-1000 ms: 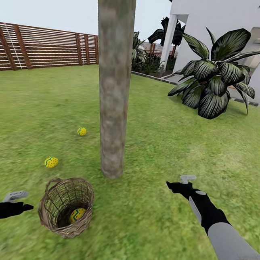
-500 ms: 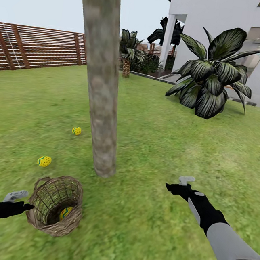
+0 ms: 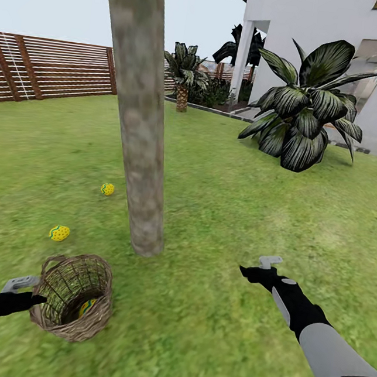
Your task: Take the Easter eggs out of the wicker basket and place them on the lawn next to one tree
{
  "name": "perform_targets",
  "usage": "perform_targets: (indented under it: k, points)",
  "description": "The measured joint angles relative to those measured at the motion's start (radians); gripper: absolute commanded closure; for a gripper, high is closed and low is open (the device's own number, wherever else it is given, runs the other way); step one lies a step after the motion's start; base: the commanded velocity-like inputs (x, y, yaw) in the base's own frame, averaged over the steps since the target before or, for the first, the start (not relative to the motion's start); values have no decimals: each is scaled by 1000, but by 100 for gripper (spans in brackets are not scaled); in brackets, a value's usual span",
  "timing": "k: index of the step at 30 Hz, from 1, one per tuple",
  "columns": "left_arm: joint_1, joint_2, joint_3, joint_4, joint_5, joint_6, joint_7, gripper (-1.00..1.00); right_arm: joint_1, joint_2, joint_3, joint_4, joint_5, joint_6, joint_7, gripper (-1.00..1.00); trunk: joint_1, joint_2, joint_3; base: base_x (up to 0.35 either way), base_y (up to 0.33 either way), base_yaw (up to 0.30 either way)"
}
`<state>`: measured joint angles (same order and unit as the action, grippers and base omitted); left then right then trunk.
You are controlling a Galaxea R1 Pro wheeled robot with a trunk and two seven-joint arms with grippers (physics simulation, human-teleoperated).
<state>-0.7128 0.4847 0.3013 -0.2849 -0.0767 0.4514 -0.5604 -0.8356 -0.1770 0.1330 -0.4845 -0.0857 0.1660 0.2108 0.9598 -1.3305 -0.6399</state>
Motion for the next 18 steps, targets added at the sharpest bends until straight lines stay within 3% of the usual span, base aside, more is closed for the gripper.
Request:
perform_targets:
  k: [5, 18]
  points:
    - [0, 4, -1, 7, 0, -5, -3, -100, 0, 0, 0, 0, 1, 0, 0, -100, 0, 0, 0, 151, 0, 0]
    - [0, 2, -1, 10, 0, -9, -1, -100, 0, 2, 1, 0, 1, 0, 0, -100, -1, 0, 0, 320, 0, 0]
